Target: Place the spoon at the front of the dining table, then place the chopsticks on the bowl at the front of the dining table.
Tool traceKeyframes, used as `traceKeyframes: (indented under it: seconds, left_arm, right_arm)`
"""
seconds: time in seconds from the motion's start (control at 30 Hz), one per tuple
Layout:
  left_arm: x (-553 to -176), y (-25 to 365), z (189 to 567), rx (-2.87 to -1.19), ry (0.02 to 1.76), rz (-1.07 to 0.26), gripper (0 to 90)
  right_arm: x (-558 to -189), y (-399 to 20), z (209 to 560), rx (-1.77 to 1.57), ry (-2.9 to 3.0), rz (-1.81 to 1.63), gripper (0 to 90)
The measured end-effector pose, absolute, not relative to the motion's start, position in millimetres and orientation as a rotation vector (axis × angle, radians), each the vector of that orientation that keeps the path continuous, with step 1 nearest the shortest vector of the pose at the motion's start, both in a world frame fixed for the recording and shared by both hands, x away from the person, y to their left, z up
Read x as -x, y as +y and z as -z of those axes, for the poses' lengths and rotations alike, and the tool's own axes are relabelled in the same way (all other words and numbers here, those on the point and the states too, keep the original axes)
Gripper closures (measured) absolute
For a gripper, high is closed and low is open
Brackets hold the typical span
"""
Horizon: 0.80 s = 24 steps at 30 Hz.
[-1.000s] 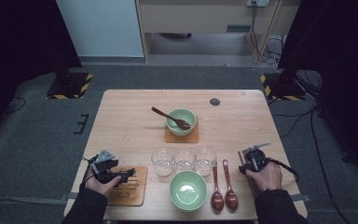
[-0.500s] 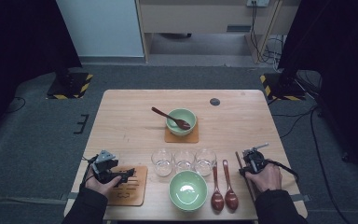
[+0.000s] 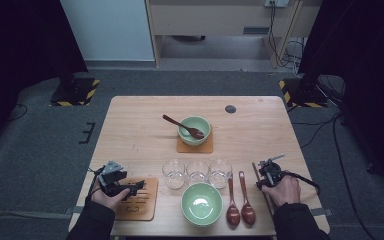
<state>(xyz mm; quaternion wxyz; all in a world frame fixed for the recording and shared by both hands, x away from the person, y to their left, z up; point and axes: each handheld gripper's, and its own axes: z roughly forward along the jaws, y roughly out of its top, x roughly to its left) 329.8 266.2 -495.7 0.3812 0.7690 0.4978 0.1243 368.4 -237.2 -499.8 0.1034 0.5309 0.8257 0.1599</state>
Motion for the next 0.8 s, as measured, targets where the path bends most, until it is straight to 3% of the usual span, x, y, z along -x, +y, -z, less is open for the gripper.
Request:
traceKeyframes:
  seconds: [0.8]
  left_arm:
    - [-330.4,265.3,496.2,-1.971,1.266,-0.313,16.0]
  right_arm:
    - [-368.8,-233.9,499.3,-1.623,2.408,-0.453,84.3]
